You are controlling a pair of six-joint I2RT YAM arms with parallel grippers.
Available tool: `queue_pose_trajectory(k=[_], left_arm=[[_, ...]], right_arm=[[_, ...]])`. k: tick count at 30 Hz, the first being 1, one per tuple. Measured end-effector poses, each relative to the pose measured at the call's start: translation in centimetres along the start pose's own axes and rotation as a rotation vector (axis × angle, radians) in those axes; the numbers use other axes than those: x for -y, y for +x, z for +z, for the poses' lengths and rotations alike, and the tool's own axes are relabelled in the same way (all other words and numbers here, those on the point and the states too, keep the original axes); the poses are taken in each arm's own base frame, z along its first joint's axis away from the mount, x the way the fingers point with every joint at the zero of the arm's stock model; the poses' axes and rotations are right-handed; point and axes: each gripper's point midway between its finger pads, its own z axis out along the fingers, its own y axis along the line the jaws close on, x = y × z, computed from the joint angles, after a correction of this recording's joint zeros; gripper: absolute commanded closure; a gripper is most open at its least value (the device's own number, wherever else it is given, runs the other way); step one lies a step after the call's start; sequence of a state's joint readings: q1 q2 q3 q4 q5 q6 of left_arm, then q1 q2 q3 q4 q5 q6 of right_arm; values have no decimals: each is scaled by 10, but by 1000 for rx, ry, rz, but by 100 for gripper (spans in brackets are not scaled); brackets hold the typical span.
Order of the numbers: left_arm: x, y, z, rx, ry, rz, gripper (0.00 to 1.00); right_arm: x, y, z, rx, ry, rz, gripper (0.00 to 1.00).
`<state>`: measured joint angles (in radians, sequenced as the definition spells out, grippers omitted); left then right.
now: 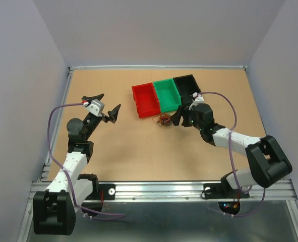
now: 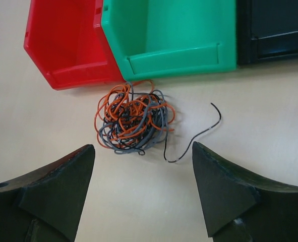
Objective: Untangle the cables
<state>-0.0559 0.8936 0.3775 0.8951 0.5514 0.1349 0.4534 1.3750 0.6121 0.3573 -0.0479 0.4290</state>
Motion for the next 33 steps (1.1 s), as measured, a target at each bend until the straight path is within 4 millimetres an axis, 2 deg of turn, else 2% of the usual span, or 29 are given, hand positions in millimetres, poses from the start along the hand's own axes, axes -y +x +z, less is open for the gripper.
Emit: queue_pose_trajectory(k=[6, 9, 10, 13, 14, 15, 16, 18, 24, 30, 33], left_arm=[[3, 5, 3, -20, 17, 0, 2], [5, 7, 5, -28, 26, 1, 2], [6, 8, 5, -31, 30, 1, 2], [9, 11, 8, -45, 48, 0, 2], [11, 12, 10, -50, 57, 1, 2], [12, 13, 11, -53, 63, 1, 2], [14, 14, 12, -58, 75, 1, 2], [18, 15, 15, -66, 91, 4, 2], [41, 26, 19, -96, 179, 27, 2], [69, 41, 20, -134, 282, 55, 1], [82, 49, 19, -154, 334, 69, 1]], right_arm=[[-5, 14, 31, -53, 1, -39, 27], [-11, 20, 45, -76, -11, -58, 40], [-14, 21, 48, -82, -17, -64, 47], [-24, 24, 57, -98, -36, -86, 57], [-27, 24, 59, -100, -43, -92, 63], [-31, 25, 60, -104, -53, -100, 74], [-35, 25, 61, -107, -63, -106, 90], [-41, 26, 62, -115, -80, -115, 99], [-62, 32, 55, -143, -145, -142, 100], [-104, 11, 29, -90, -283, -158, 99], [-118, 4, 19, -67, -338, -163, 99]])
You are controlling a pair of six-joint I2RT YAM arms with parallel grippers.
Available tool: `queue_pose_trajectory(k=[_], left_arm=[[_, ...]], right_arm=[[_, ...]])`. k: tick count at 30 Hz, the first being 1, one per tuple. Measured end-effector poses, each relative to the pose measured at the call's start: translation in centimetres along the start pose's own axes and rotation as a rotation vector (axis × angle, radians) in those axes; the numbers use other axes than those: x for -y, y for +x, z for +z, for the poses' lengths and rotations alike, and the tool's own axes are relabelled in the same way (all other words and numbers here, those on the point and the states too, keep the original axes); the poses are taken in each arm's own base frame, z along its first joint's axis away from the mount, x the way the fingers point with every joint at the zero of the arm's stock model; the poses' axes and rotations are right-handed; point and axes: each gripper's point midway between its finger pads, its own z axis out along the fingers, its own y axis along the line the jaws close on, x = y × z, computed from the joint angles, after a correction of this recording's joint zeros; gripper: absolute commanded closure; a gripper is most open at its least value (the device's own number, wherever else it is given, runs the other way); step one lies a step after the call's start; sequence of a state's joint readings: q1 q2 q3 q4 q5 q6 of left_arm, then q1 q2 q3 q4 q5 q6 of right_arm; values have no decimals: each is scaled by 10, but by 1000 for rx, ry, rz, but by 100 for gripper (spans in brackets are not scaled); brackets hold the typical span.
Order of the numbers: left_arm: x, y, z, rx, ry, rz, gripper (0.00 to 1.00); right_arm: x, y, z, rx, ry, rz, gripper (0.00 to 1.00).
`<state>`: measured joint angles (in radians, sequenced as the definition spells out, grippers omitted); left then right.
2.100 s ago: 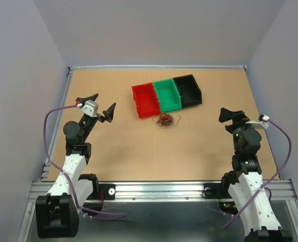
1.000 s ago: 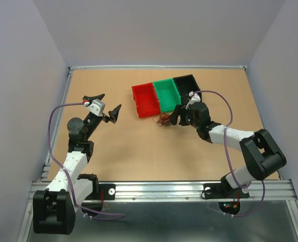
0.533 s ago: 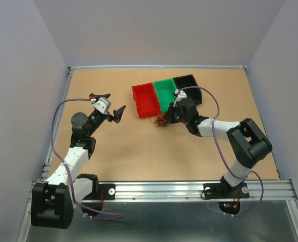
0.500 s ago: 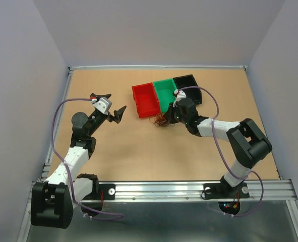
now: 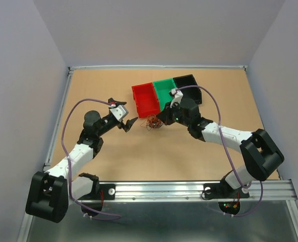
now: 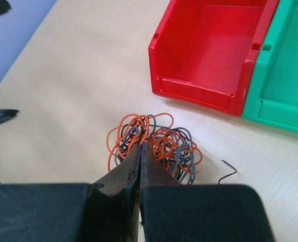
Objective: Untangle the cables
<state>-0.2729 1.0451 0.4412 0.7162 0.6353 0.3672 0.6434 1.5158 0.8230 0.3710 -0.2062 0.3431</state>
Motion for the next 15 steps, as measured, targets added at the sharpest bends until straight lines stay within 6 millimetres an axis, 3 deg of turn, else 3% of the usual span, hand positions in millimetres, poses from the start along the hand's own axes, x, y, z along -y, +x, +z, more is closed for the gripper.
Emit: queue_pose_trajectory(k=[6, 15], left_arm=[[22, 14, 9, -42, 90, 15, 1], [39, 24, 12, -73, 184, 26, 1]], right_arm=[[-9, 4, -3, -15, -47, -2, 97], [-23, 14, -5, -51, -118, -3, 99]])
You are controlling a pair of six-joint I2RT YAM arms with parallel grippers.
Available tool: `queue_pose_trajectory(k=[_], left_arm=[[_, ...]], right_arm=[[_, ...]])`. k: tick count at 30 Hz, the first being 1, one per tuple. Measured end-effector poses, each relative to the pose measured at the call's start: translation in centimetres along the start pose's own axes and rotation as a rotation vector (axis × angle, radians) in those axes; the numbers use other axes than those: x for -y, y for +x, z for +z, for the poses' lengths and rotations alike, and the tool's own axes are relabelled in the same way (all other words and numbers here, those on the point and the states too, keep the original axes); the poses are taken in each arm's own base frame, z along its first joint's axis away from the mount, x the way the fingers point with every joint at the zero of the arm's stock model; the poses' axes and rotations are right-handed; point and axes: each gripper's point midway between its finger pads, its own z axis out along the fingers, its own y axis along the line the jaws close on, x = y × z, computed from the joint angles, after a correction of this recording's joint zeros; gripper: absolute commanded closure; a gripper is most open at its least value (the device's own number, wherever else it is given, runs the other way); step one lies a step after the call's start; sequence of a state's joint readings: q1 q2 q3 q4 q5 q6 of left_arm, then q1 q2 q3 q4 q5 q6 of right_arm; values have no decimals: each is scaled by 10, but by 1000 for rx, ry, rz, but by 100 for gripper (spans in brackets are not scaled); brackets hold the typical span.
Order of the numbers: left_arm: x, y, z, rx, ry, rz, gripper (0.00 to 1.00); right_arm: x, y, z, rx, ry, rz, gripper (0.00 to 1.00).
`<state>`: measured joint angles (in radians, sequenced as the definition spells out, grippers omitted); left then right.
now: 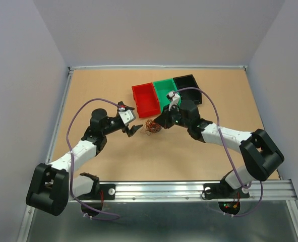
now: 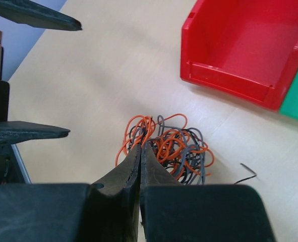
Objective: Untangle the cables
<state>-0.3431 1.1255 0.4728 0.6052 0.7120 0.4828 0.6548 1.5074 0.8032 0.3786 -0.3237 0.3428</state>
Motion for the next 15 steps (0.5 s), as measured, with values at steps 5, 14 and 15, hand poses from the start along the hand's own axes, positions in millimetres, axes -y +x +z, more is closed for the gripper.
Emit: queue_pose_trajectory(k=[5, 14, 15], left_arm=[[11, -1, 3, 4, 66, 1, 1], [27, 1, 8, -7, 148, -5, 1], [29, 1, 9, -10, 159, -4, 1]], right_arm=[[-17, 2, 0, -10, -72, -19, 99], [-44, 9, -8, -20, -192, -55, 99], [-46, 9, -9, -21, -201, -58, 99]])
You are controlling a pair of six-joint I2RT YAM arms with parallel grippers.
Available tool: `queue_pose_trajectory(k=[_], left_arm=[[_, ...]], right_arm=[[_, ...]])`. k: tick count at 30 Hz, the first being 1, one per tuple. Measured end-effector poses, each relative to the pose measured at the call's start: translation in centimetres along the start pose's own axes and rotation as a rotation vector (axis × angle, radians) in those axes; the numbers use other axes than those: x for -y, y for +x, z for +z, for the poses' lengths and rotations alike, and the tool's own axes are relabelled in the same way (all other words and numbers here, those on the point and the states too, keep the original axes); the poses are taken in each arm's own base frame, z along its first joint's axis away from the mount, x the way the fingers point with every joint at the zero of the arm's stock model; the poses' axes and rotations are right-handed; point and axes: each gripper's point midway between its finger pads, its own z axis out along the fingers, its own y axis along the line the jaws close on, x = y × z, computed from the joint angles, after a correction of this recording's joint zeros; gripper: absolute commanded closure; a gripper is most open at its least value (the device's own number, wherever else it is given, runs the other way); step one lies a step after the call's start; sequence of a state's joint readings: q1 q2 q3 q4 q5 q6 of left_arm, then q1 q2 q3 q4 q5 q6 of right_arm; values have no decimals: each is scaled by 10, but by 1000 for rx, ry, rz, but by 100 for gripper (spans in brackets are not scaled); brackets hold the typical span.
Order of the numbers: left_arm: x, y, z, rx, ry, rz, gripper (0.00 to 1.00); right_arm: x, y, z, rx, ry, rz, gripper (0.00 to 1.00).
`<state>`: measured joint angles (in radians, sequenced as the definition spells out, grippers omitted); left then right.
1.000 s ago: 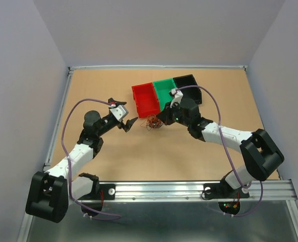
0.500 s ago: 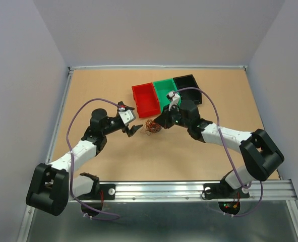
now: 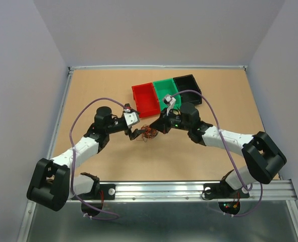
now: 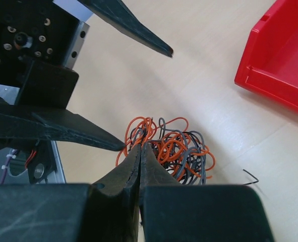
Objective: Untangle the cables
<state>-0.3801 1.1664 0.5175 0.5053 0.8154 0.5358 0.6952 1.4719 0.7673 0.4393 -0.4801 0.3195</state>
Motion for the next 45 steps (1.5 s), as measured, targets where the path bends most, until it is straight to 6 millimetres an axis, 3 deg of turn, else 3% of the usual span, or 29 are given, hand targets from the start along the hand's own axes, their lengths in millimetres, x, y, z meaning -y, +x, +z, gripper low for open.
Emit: queue_pose_trajectory(k=[4, 7, 10, 14, 17, 22, 28, 33, 38, 42, 45], left_arm=[[7, 3, 6, -17, 53, -8, 2], [12, 4, 11, -28, 80, -10, 12], [20, 4, 15, -37, 116, -7, 43], [29, 6, 20, -53, 152, -13, 98], [34, 8, 21, -65, 170, -16, 100], [33, 9, 21, -77, 162, -17, 100], [36, 10, 19, -96, 181, -38, 100], [39, 2, 13, -80, 199, -37, 100], [42, -9, 7, -56, 236, -30, 100], [46, -19, 2, -29, 262, -9, 100], [48, -21, 0, -21, 274, 2, 100]], right_arm=[[-5, -1, 0, 6, -27, -11, 99], [-10, 1, -1, 5, -48, -17, 99], [-16, 0, -1, 9, -71, -24, 100], [-21, -4, -2, 24, -91, -37, 99], [-22, -5, -4, 33, -99, -42, 95], [-23, -8, -4, 46, -97, -51, 38], [-17, -8, -12, 79, -39, -75, 23], [-4, -5, -13, 84, 24, -99, 22], [10, -8, -12, 103, 77, -120, 33], [19, -14, -12, 129, 71, -88, 30], [23, -8, -8, 113, 33, -63, 30]])
